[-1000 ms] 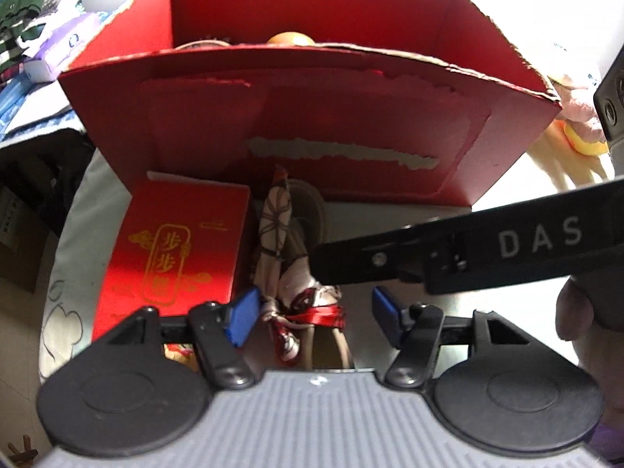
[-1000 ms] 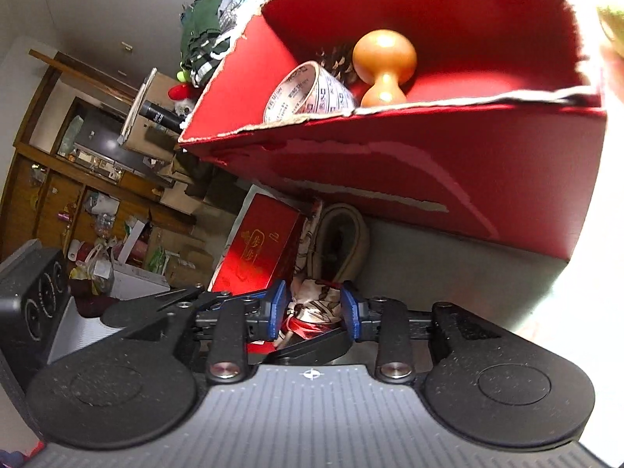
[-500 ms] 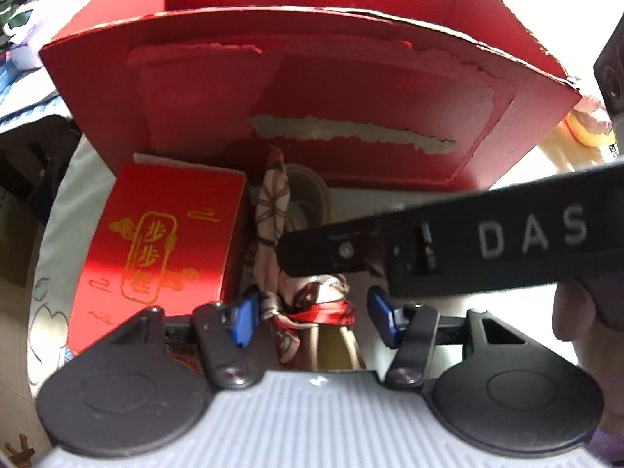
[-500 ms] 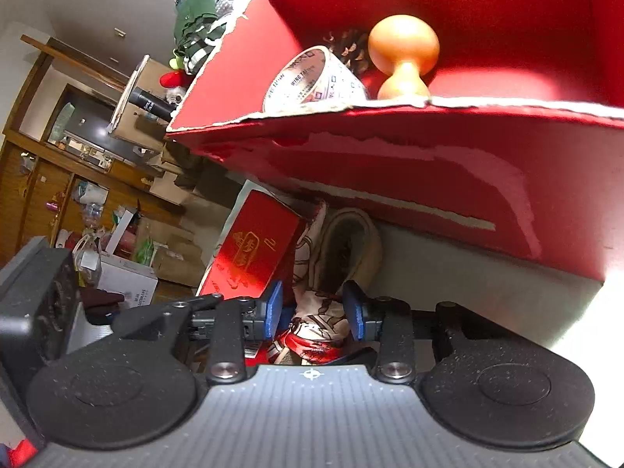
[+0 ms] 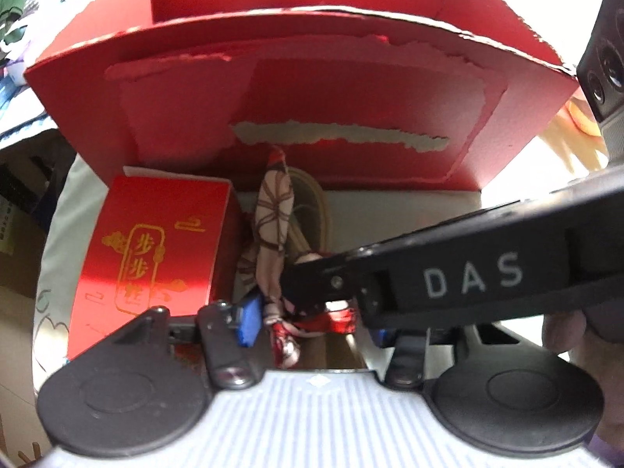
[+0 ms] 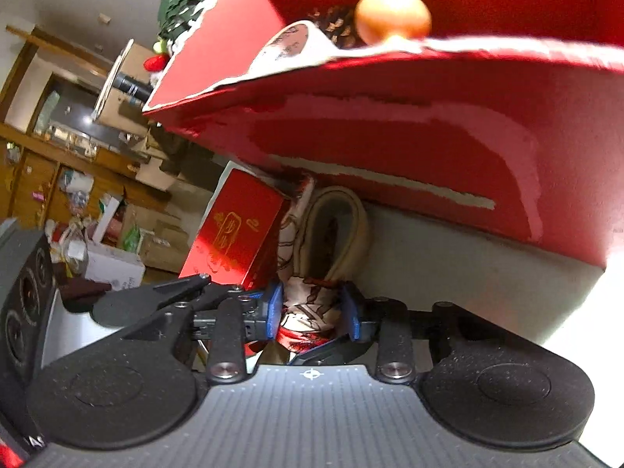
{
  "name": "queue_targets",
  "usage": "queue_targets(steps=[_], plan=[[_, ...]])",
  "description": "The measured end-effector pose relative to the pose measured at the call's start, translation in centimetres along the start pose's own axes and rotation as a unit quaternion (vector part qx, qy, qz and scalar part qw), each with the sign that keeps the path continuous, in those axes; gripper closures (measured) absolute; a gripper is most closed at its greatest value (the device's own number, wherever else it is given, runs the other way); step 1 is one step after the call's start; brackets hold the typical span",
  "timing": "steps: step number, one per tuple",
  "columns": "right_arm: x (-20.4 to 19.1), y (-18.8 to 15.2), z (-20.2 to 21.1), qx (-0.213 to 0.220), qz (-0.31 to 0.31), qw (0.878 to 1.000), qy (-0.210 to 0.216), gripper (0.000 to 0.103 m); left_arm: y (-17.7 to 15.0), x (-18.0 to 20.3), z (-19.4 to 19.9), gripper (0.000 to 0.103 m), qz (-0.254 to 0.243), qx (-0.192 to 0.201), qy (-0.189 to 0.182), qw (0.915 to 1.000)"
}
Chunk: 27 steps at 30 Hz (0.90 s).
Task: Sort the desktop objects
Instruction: 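Lift the doll figurine with the right gripper and carry it over the red box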
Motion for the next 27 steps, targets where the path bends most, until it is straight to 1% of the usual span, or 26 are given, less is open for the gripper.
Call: queue_targets(steps=[4,7,14,19,20,21,22,24,27], plan=[[0.0,0.0,1.0,-0.001,0.009,1.000,0.001,0.075,0.4,0.9,0.3,0.058,-0.009,-0.002,-0.008,0.9999],[0.0,0.0,1.8,0.000,0.018,1.000,-0.002,0.075,0.6,1.9,0.7,0.058,-0.018,-0.004,-0.022,0.9996],[1.4,-0.5,3.8,0.000,-0.013,1.000,-0.010,0.076,0.7,5.7,1.2,0.059,-0.066,-0.014,-0.060,0.9959],[2.6,-1.1,6.1,0.005,-0.038,0.999,-0.020,0.076,0.7,9.0,1.4,0.059,-0.107,-0.015,-0.084,0.9906],[2.9,-1.3,6.6,0.008,-0.042,0.999,-0.023,0.076,0.6,10.9,1.6,0.059,-0.113,-0.015,-0.089,0.9895],[3.2,-1.4,7.1,0.011,-0.044,0.999,-0.026,0.076,0.3,11.7,1.7,0.059,-0.118,-0.015,-0.095,0.9883],[3.4,-1.5,7.6,0.015,-0.048,0.998,-0.030,0.076,0.0,12.4,1.9,0.059,-0.123,-0.014,-0.101,0.9872],[4.1,-1.9,8.8,0.024,-0.055,0.997,-0.038,0.076,0.3,13.5,1.8,0.059,-0.134,-0.011,-0.112,0.9846],[5.1,-2.4,10.6,0.042,-0.068,0.996,-0.048,0.076,0.6,16.4,2.2,0.059,-0.153,-0.002,-0.125,0.9804]])
Point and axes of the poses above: each gripper's, at about its wrist camera, not at the fingertips, and z roughly against the way its jaws point, x to its right, y to its top, the point moved 3 cm from there along -z, roughly the way its jaws point, and after that the axes turned 12 degrees about x, right-handed, at the moved point
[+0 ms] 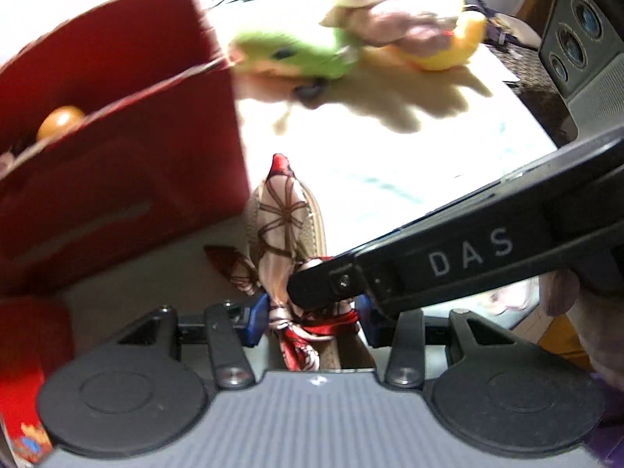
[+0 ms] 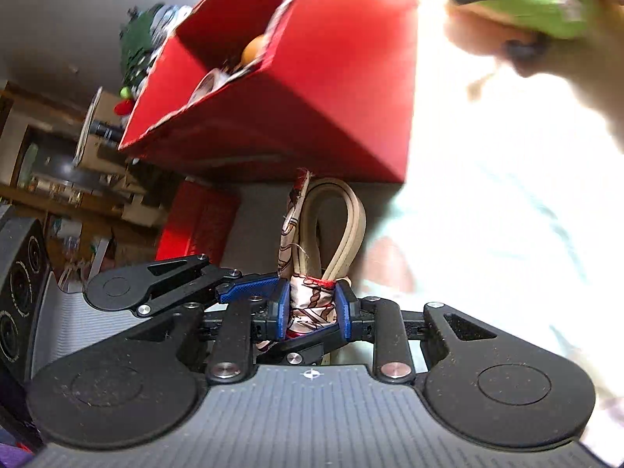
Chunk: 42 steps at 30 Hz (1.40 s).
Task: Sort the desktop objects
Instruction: 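Lift the doll figurine with the right gripper and carry it over the red box, then lower the doll figurine into the red box beside the gourd toy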
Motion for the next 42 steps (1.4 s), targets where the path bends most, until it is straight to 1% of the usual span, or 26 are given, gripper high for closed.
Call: queue_targets(steps=[1,3,8,9,13,15,20,25,28,33,37,42], plan=[[0.4,-0.1,0.6,0.008,-0.005,1.000,-0.003,0.076,0.4,0.7,-0.1,0.059,-0.008,0.003,-0.003,1.0000],[1.3,-0.2,1.9,0.025,-0.014,1.000,-0.009,0.076,1.6,1.4,-1.4,0.059,-0.022,0.011,-0.009,0.9997],[2.7,-0.2,5.0,0.073,-0.026,0.997,-0.024,0.076,4.6,3.4,-1.7,0.059,-0.048,0.039,-0.019,0.9979],[2.9,-0.1,5.6,0.083,-0.025,0.996,-0.027,0.076,5.4,4.0,-2.5,0.059,-0.052,0.046,-0.019,0.9974],[3.7,1.0,8.1,0.123,-0.021,0.992,-0.031,0.076,7.5,4.5,-0.9,0.059,-0.064,0.077,-0.020,0.9948],[3.4,1.8,8.9,0.143,-0.014,0.989,-0.032,0.076,8.7,4.5,-0.2,0.059,-0.073,0.095,-0.017,0.9927],[1.6,4.4,10.1,0.188,0.012,0.982,-0.032,0.076,11.7,2.8,2.0,0.059,-0.082,0.134,-0.008,0.9876],[-1.3,7.3,10.2,0.220,0.056,0.974,-0.030,0.076,14.0,-0.9,4.0,0.059,-0.085,0.167,0.014,0.9821],[-3.0,9.3,9.8,0.228,0.076,0.970,-0.022,0.076,15.0,-3.7,4.7,0.059,-0.080,0.180,0.027,0.9800],[-6.5,12.5,7.0,0.227,0.105,0.968,-0.018,0.076,16.1,-9.5,4.2,0.059,-0.040,0.173,0.020,0.9838],[-8.4,14.2,3.6,0.204,0.132,0.969,-0.035,0.076,15.7,-13.4,2.3,0.059,-0.007,0.149,0.007,0.9888],[-9.2,15.4,-1.2,0.155,0.136,0.977,-0.061,0.076,14.3,-16.1,-1.2,0.059,0.016,0.100,-0.015,0.9947]])
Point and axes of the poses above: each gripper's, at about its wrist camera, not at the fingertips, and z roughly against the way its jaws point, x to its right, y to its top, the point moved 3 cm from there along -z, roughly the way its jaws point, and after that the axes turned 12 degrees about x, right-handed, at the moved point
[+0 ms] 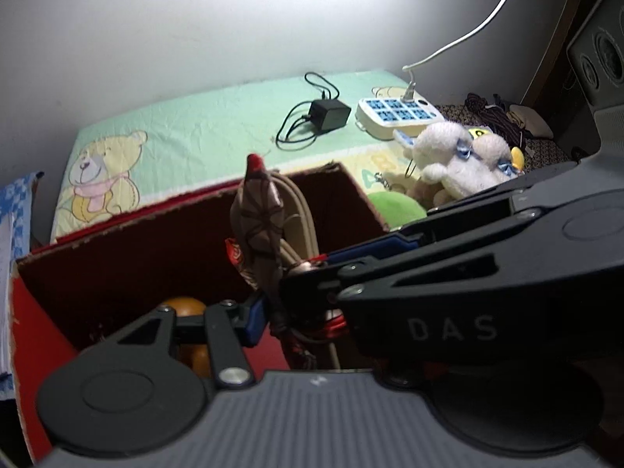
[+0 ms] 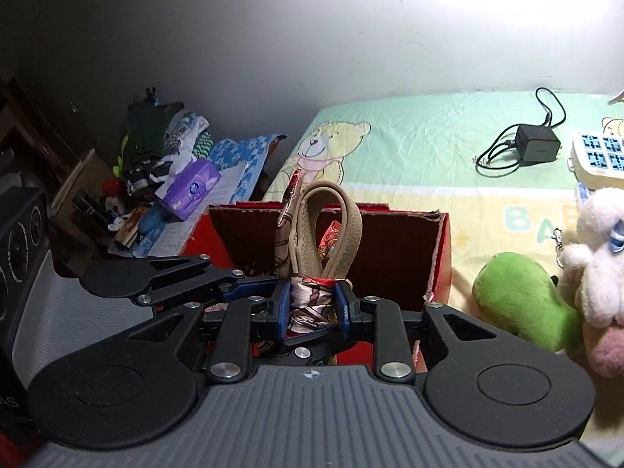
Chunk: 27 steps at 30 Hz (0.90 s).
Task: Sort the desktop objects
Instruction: 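Lower the doll figurine into the red box beside the gourd toy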
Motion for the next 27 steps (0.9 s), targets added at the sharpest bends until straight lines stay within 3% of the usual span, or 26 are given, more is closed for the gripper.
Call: queue_targets(steps=[4,11,15,27], plan=[[-0.3,-1.0,-3.1,-0.046,0.005,0.999,-0.024,0.077,-1.4,-1.5,-2.0,0.059,0.024,-0.042,-0.014,0.9987],[0.1,-2.4,-6.8,-0.108,-0.019,0.992,-0.057,0.077,-2.7,-3.1,-4.6,0.055,0.023,-0.115,0.001,0.9931],[0.1,-3.0,-8.3,-0.134,-0.028,0.988,-0.074,0.078,-3.2,-4.2,-5.6,0.055,0.050,-0.148,-0.004,0.9878],[0.6,-3.8,-10.9,-0.164,-0.047,0.981,-0.092,0.077,-3.6,-5.8,-6.6,0.047,0.059,-0.183,0.021,0.9812]])
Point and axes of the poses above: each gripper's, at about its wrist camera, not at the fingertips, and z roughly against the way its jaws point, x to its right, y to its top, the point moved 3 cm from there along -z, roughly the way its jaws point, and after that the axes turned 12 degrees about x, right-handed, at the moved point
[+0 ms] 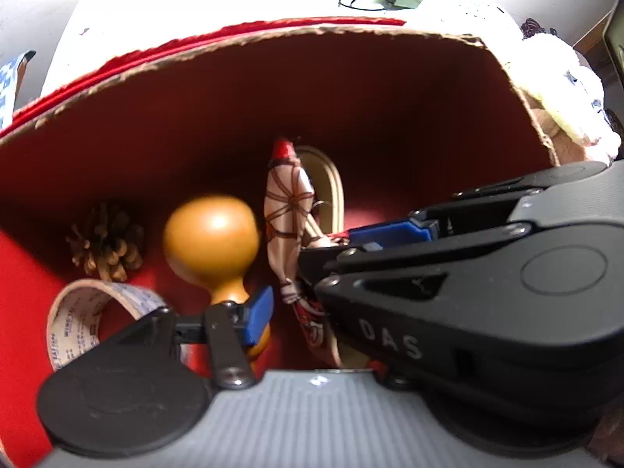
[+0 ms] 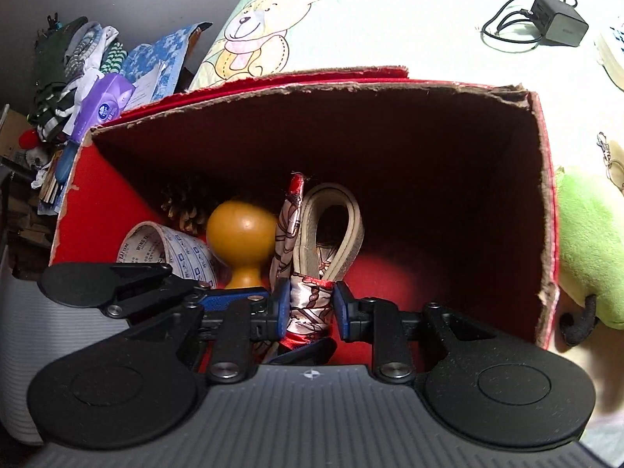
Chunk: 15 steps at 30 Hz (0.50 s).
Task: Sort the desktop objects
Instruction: 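Lower the doll figurine into the red box beside the gourd toy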
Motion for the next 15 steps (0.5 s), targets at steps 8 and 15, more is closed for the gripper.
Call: queue_targets(steps=[8,15], plan=[[-0.3,-0.1,-1.2,-0.013,-0.008,1.000,0.012,0.076,-0.2,-0.3,0.3,0.046,-0.005,0.011,0.006,0.9999],[-0.1,-0.2,-1.2,-0.014,-0.022,1.000,0.015,0.072,-0.5,-1.4,1.1,0.039,-0.001,0.031,-0.005,0.9995]])
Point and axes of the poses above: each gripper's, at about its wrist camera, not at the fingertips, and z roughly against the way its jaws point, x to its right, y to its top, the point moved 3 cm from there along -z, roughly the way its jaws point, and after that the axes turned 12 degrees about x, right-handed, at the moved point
